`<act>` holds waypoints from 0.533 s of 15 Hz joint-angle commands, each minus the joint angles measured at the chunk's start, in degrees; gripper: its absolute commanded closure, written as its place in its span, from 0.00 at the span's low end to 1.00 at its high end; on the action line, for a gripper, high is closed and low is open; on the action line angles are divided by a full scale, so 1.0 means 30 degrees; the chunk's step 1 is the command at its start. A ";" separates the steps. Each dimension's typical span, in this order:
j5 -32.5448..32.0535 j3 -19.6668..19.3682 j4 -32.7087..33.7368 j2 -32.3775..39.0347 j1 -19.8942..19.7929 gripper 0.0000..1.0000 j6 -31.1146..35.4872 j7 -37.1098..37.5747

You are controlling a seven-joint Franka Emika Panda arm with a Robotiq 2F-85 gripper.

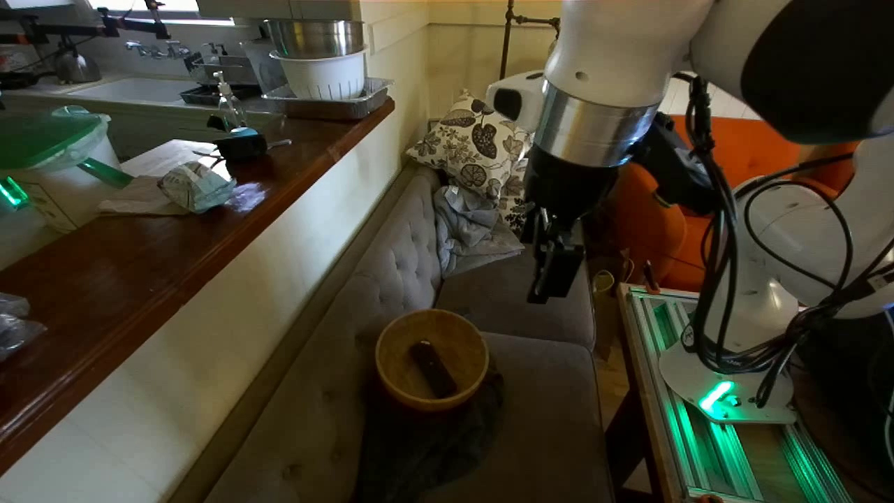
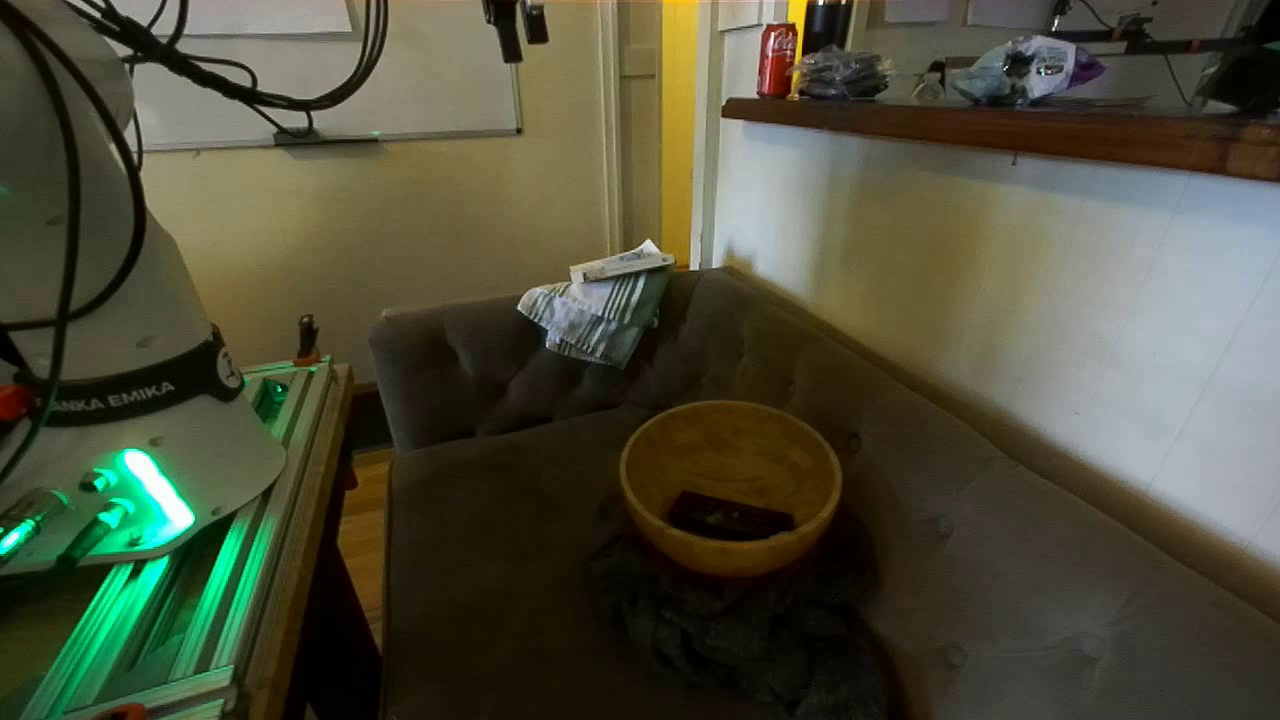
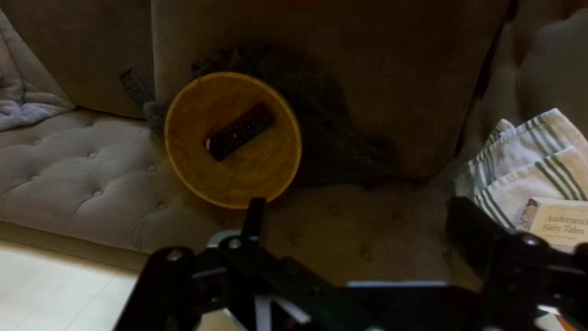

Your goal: Put the black remote control on the counter.

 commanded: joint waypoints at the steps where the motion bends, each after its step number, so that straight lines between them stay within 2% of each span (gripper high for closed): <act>1: -0.1329 0.0040 0.0683 0.2811 -0.0746 0.00 0.1597 0.1720; 5: -0.2986 -0.0390 0.1432 0.6338 -0.2081 0.00 0.1370 0.5050; 8: -0.3062 -0.1601 0.1929 0.8908 -0.2356 0.00 0.1683 0.7127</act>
